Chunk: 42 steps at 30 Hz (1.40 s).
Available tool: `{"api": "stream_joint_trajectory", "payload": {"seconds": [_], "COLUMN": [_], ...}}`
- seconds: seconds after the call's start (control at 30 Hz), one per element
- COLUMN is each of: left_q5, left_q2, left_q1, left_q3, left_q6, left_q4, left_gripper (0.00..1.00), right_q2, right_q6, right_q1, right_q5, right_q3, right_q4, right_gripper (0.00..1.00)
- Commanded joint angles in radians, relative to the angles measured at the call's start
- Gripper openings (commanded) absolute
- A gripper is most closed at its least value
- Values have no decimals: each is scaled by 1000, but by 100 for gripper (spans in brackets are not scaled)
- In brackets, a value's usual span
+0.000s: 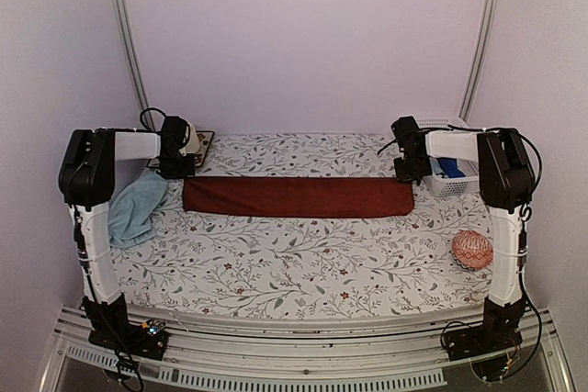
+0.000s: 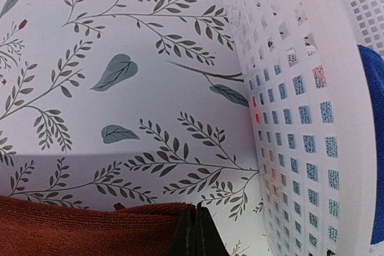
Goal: Roll the towels
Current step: Adjust the towel at the center of the board.
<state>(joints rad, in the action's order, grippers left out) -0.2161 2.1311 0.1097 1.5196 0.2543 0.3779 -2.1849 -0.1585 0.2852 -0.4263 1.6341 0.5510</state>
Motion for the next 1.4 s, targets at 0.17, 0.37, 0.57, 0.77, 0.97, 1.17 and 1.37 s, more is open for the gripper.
{"api": "stream_joint_trajectory", "payload": {"seconds": [0.17,0.37,0.57,0.77,0.97,1.17,1.37], "left_q5": [-34,-62,-85,-83,-7,99,148], "left_q2": [36,53,18,-45,-145,-207,-216], "left_q1": [-13,-9,-5,-3,34,88,111], "left_q3": [25,35,34,30,-52,-153,-215], "left_q6": [11,13,24,21,10,30,56], "left_q4": [-26,-24,-17,1,26,48,63], "left_gripper": [0,0,73,97,92,73,45], "right_q2": [-75,-94,-61,50,178,191,187], "right_q6": [13,21,37,62,59,52,52], "right_q1": [-18,-6,11,27,30,39,48], "right_q5": [-9,-8,13,147,324,380,406], "right_q3": [23,36,41,-11,-128,-197,-231], "right_q4": [-18,-5,-3,-17,-54,-49,-22], "right_gripper": [2,17,36,37,35,24,11]}}
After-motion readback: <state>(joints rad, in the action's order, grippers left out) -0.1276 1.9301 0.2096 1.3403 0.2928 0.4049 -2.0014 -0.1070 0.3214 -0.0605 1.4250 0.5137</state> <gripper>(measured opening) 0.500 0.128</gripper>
